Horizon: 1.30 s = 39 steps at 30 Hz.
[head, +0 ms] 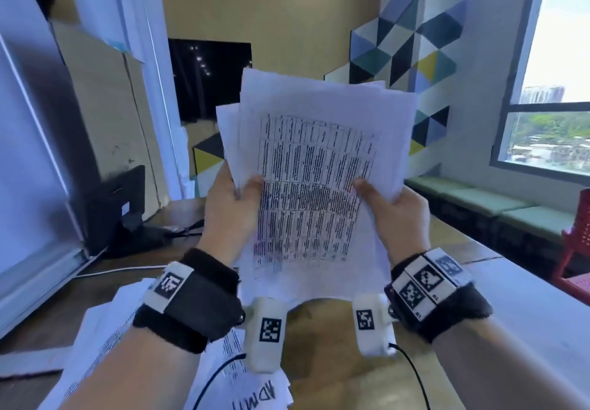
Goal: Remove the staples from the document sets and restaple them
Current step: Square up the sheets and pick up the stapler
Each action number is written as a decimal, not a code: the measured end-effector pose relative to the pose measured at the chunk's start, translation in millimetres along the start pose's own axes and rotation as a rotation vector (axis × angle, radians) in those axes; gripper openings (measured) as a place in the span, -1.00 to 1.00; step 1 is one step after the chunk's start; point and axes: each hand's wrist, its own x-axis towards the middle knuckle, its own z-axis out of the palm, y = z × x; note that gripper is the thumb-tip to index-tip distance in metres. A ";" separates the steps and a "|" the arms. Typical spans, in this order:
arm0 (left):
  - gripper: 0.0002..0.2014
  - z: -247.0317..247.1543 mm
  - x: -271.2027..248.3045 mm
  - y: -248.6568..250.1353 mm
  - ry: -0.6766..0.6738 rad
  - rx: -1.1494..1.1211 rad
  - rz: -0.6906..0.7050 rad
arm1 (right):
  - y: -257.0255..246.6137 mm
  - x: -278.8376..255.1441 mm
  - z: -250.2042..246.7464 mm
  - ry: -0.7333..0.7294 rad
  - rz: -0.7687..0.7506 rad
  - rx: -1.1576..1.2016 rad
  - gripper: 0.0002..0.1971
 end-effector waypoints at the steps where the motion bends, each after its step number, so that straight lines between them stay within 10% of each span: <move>1: -0.62 -1.1 2.1 0.9 -0.038 -0.013 -0.003 | -3.3 0.6 1.6 0.012 -0.029 -0.024 -0.66; 5: -0.54 -3.8 9.0 1.7 -0.022 -0.136 -0.059 | -9.3 2.0 12.0 -0.027 -0.124 0.010 -0.83; 10: -0.61 -2.6 9.1 4.5 0.018 -0.224 -0.008 | -9.8 -4.1 22.6 -0.013 -0.177 0.005 -0.67; 16: -0.24 -4.5 -3.4 -45.2 -0.016 -0.037 -0.222 | 23.4 -10.1 19.0 -0.098 0.016 -0.071 -0.44; 23: -0.72 3.8 -10.1 -66.8 -0.096 0.040 -0.226 | 39.8 -5.5 24.9 -0.151 0.093 -0.073 -0.79; 31: -0.77 6.3 -6.8 -59.0 -0.009 -0.096 -0.210 | 43.7 0.1 22.9 -0.009 -0.003 -0.020 -0.92; 39: -0.78 1.3 -10.2 -56.3 -0.024 -0.226 -0.299 | 40.8 -5.7 26.3 -0.096 -0.010 -0.005 -0.63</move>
